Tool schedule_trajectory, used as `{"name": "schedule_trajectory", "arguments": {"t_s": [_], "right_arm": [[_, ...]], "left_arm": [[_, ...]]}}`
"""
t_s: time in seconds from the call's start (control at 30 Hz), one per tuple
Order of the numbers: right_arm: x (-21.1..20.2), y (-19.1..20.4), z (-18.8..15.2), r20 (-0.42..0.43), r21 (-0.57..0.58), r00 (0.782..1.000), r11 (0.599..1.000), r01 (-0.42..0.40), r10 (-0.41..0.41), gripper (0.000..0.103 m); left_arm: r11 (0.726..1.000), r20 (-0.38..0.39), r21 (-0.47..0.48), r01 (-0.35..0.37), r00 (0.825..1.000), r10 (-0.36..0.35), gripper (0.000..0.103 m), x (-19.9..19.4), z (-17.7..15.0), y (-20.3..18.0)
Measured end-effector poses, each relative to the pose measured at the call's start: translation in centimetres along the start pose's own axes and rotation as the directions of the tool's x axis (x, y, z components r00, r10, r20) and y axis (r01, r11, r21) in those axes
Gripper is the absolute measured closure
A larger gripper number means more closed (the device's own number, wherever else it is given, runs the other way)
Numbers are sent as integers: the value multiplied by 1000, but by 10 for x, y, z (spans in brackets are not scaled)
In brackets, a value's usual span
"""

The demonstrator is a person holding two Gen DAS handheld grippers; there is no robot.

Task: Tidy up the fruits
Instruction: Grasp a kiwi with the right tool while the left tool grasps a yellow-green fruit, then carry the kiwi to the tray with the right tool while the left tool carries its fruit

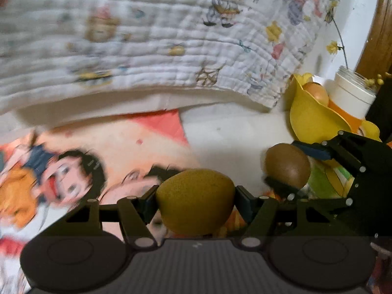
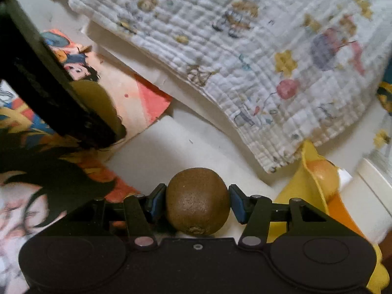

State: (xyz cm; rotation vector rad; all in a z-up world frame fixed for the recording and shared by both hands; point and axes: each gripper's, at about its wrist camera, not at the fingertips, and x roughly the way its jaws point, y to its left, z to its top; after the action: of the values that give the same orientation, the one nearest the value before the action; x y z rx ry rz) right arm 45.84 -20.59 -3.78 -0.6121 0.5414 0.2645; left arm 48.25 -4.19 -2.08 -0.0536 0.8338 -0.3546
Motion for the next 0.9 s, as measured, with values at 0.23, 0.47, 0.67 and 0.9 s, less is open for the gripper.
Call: {"name": "schedule_trajectory", "arguments": {"t_s": [0.23, 0.47, 0.67, 0.9], "right_arm": [[-84, 6, -2, 67, 113, 997, 993, -42, 35, 47], [-134, 0, 3, 68, 205, 986, 965, -162, 151, 47], [-147, 3, 28, 141, 248, 970, 941, -230, 200, 47], [-162, 6, 14, 187, 412, 963, 875, -256, 193, 47]], "left_arm": [[997, 52, -67, 34, 998, -31, 34, -88, -48, -19], [994, 58, -100, 41, 998, -35, 34, -154, -97, -27], [993, 29, -95, 63, 998, -61, 34, -182, -132, -27], [996, 11, -38, 84, 996, -83, 34, -192, -153, -32]]}}
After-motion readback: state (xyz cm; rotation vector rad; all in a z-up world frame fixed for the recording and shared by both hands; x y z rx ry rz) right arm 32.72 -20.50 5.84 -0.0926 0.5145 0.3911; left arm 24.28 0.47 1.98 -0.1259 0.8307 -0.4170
